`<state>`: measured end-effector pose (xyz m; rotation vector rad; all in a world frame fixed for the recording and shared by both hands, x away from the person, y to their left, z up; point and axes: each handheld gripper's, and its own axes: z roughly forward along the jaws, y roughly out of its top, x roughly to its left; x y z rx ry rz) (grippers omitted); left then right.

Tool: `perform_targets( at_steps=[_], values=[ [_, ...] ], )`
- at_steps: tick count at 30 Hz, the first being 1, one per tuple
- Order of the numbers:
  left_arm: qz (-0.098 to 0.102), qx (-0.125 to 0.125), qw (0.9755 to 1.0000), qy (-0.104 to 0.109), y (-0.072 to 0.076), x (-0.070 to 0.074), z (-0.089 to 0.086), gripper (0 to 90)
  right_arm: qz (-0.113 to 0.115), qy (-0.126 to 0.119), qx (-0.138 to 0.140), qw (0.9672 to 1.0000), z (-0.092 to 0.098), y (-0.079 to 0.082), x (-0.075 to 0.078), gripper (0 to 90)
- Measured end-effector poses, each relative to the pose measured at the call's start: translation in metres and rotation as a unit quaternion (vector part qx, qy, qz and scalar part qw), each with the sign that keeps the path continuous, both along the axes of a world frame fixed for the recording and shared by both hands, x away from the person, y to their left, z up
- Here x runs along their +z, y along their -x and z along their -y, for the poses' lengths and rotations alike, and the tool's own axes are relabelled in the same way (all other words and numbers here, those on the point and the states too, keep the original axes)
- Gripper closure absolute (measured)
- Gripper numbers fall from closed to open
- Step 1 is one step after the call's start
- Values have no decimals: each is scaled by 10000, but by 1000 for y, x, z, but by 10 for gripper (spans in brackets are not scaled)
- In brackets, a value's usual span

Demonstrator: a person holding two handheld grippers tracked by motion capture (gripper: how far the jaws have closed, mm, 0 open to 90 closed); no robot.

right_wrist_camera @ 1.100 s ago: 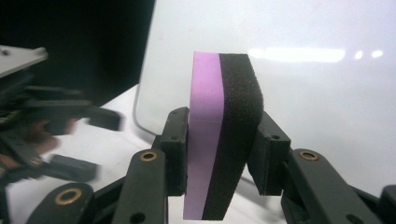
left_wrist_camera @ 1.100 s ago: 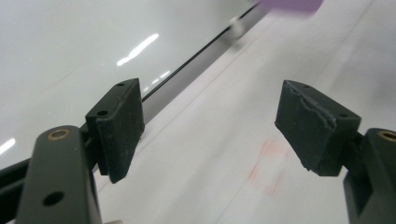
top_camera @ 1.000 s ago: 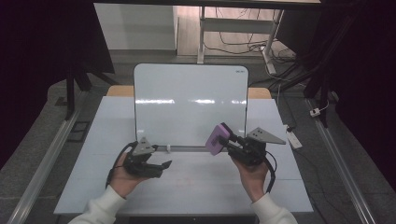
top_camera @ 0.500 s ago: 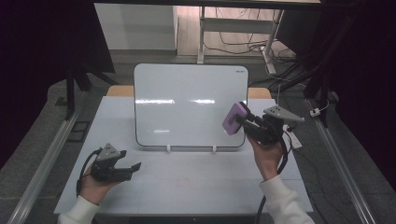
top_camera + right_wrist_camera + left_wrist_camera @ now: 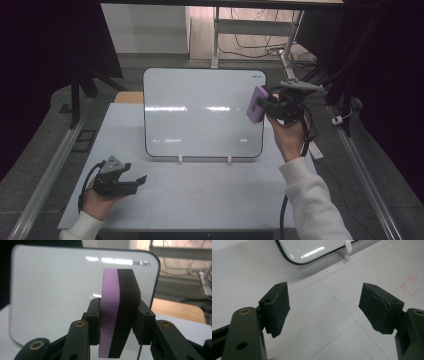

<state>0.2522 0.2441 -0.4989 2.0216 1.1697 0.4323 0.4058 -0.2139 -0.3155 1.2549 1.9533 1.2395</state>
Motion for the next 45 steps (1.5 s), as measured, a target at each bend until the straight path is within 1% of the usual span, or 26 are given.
perform_targets(
  at_steps=[2,5,7,9,11,14,15,17,20,22,23,24,25,27,28,29,30,31,32,34,35,37,39,41,43,45],
  values=[
    [16,-14,10000,11,0,0,-1,255,-176,165,-124,9996,-5,-12,2,616],
    [32,-17,10000,48,-1,2,0,256,-457,266,-285,9982,-11,-32,2,614],
    [34,-53,10000,58,-2,2,0,256,-491,315,-398,9975,-15,-43,2,612],
    [37,-79,9999,57,-2,2,2,256,-517,189,-477,9973,-17,-53,2,612],
    [36,-113,9999,50,-3,2,3,256,-504,139,-518,9973,-19,-60,3,611],
    [53,-118,9999,37,-4,2,5,255,-350,238,-689,9967,-25,-67,3,609],
    [52,-113,9999,43,-3,2,4,255,-347,226,-713,9966,-27,-69,3,610],
    [55,-90,9999,57,-2,2,3,255,-272,236,-800,9961,-31,-73,1,612],
    [81,-55,9999,50,1,2,1,255,-169,177,-889,9957,-33,-75,-3,602],
    [118,-18,9999,45,3,2,-1,255,-72,166,-866,9961,-35,-76,-6,549],
    [126,4,9999,53,4,2,-1,255,-44,150,-849,9963,-36,-76,-7,537],
    [137,17,9999,61,5,3,-2,255,29,95,-812,9967,-36,-76,-8,496],
    [157,47,9998,68,6,3,-3,255,125,45,-775,9969,-36,-73,-9,459],
    [176,73,9998,99,7,4,-5,255,432,-19,-740,9963,-32,-64,-7,383],
    [192,87,9997,107,7,4,-6,255,568,-91,-697,9959,-29,-58,-6,366],
    [194,111,9997,139,7,4,-6,255,655,-212,-598,9958,-24,-51,-4,355],
    [193,114,9996,170,7,4,-7,255,687,-305,-448,9962,-18,-44,-4,346],
    [201,131,9996,176,7,4,-8,255,711,-362,-275,9964,-12,-36,-4,344],
    [191,132,9995,198,7,4,-9,255,742,-348,-131,9966,-7,-28,-6,344],
    [202,143,9994,225,7,3,-10,255,748,-346,211,9964,4,-11,-12,344],
    [199,136,9994,233,7,4,-10,255,734,-304,360,9962,10,-3,-17,350],
    [206,125,9994,245,9,4,-10,255,653,-303,689,9950,22,15,-30,352],
    [192,102,9993,291,9,5,-10,255,654,-231,863,9939,34,33,-46,349],
    [184,106,9993,318,10,5,-10,255,620,-253,1027,9925,45,48,-61,344],
    [166,96,9992,349,9,4,-11,255,612,-155,1119,9917,54,61,-74,343],
    [153,73,9991,399,9,5,-11,255,592,-186,1218,9906,60,72,-85,342]
  ],
)
